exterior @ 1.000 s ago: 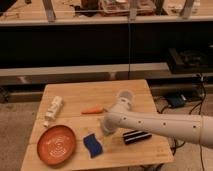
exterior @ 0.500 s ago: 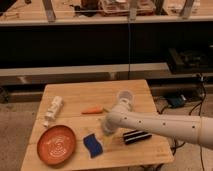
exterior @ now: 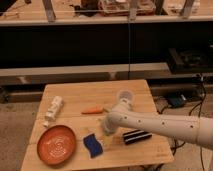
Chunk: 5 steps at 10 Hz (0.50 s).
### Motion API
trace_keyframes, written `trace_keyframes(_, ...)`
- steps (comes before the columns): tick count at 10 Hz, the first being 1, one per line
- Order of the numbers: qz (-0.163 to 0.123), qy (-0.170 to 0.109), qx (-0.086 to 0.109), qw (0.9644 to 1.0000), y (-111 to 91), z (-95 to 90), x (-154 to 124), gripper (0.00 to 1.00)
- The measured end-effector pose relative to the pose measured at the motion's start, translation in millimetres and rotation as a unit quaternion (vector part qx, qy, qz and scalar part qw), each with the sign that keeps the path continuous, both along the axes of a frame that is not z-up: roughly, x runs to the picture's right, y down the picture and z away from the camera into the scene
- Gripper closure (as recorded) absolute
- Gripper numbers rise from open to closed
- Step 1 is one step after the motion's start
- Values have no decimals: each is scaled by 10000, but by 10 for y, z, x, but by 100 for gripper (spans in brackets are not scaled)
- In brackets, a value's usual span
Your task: Wipe the white sponge on the table
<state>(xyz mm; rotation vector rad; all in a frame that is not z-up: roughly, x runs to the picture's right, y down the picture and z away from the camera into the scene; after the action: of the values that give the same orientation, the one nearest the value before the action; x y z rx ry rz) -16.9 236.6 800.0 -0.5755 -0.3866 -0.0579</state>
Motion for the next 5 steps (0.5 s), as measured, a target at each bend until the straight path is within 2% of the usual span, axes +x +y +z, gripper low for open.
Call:
trace_keyframes(2,-65,-20,-8,10000,3,-3,4,20)
trace_keyframes(3,-231,-88,-11,9997,11,-18,-27,20)
trace_keyframes(4,-586,-277,43,9979,24,-46,-100,20)
trace_keyframes(5,-1112,-568,123,9921,51,-86,-165,20)
